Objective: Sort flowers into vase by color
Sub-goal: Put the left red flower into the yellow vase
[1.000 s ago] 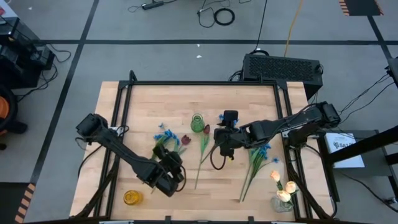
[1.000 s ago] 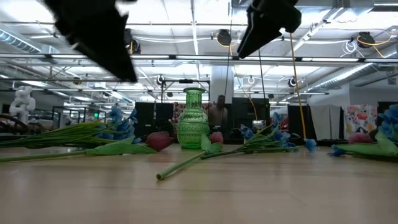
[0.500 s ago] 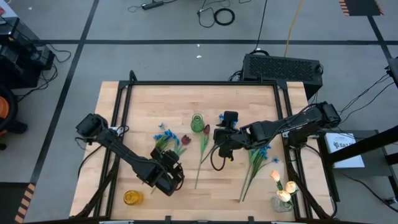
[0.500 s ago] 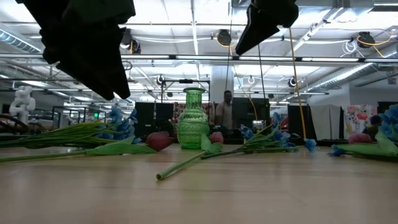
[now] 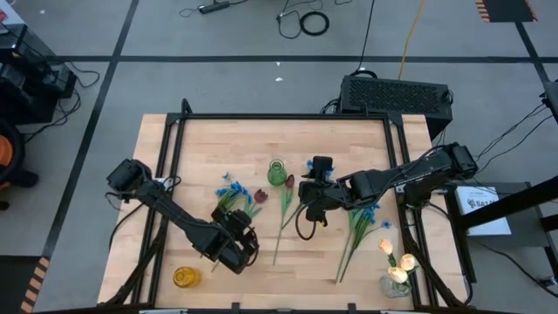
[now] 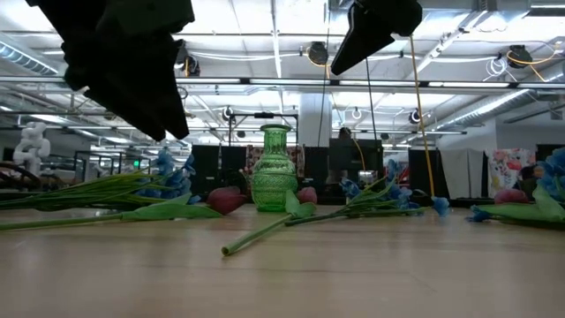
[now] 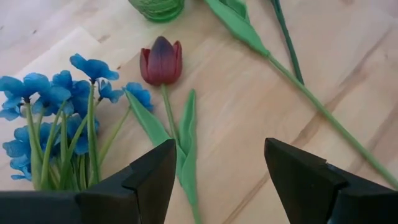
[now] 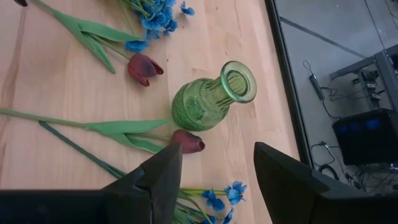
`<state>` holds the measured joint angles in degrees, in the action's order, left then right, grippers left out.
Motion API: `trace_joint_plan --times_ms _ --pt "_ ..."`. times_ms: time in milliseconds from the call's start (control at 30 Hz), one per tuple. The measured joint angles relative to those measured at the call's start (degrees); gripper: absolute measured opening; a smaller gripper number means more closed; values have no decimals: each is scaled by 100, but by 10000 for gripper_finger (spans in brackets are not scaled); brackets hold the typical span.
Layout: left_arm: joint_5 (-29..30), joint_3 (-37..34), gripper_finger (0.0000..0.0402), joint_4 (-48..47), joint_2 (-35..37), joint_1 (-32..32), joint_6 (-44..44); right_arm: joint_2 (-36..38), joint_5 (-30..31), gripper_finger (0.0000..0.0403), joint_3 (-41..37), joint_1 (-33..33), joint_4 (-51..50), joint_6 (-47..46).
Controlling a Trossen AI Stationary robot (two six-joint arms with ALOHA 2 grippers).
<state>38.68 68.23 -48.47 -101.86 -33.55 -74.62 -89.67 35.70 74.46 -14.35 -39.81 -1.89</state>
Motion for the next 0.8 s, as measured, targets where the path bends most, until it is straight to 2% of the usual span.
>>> trace_joint_plan --times_ms 267,467,600,800 --pt "-37 -203 254 -2 0 121 -144 0 4 192 0 0 143 119" --pt "-154 -394 305 3 0 128 -156 0 4 192 0 1 216 129" --pt "-443 -467 331 22 0 128 -161 0 4 192 0 2 214 129" --pt "-1139 -687 336 213 0 128 -159 0 4 192 0 1 210 114"
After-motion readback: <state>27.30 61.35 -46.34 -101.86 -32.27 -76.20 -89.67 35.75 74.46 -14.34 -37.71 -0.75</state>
